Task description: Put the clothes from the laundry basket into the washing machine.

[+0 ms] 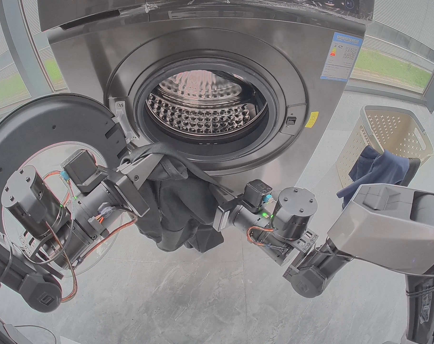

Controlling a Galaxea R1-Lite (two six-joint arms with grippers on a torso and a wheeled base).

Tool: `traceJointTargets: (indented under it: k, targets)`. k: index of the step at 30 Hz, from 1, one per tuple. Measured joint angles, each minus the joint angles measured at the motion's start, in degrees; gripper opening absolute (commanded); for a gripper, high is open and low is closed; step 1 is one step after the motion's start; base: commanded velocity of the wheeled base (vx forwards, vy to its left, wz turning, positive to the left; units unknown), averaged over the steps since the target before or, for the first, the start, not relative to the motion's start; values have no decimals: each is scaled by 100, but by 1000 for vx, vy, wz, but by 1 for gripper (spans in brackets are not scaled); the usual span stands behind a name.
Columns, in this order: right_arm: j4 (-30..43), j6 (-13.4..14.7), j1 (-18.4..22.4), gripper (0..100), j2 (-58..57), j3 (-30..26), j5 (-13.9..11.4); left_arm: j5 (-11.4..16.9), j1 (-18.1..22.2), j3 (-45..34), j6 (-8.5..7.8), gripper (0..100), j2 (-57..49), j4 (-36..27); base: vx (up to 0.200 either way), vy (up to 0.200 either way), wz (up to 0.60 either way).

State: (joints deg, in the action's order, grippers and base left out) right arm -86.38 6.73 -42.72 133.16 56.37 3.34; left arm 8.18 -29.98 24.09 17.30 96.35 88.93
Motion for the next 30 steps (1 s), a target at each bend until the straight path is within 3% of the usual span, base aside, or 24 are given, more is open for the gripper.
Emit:
traceJointTargets:
  k: [14,23,30]
  targets:
    - [274,7,571,0,-1169,-441,45,27,43,-34,-4,0,6,-2,0,0,0]
    - [657,-4,978,0,-1342,-15,122,30,32,-52,-4,0,12,-2,0,0,0]
    - [692,-11,959,0,-1084,173,254,29,-37,-55,-12,0,-7,0,0,0,0]
